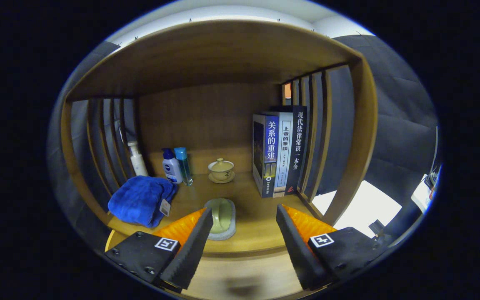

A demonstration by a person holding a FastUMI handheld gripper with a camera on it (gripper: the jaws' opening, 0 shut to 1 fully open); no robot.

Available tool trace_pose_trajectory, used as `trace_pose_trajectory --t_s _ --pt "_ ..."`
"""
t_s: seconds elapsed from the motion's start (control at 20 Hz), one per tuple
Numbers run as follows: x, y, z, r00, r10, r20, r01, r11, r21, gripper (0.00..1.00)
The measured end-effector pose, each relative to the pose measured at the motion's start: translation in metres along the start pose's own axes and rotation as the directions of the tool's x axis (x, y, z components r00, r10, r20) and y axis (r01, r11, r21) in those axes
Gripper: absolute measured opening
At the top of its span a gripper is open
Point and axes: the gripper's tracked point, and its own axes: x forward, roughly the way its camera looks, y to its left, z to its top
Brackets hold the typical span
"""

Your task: Pull open the drawer, take out the items inside it, and place them on the countertop above the cabinet.

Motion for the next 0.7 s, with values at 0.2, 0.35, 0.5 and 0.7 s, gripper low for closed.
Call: trace_pose_trajectory --t_s 0.2,0.35,0.5,0.7 --pt "-0.032 0.001 -0.009 0.998 0.023 0.062 -0.024 0.999 0.024 0.99" --pt "-0.05 -0.006 -0.021 0.995 0.02 0.094 -0.023 0.999 0.032 0.99" --pt "-0.068 -0.019 -0.037 0.994 -0.01 0.112 0.006 0.999 0.036 0.99" --pt "-0.091 -0.035 -0.059 0.992 -0.03 0.126 0.024 0.998 0.054 0.99"
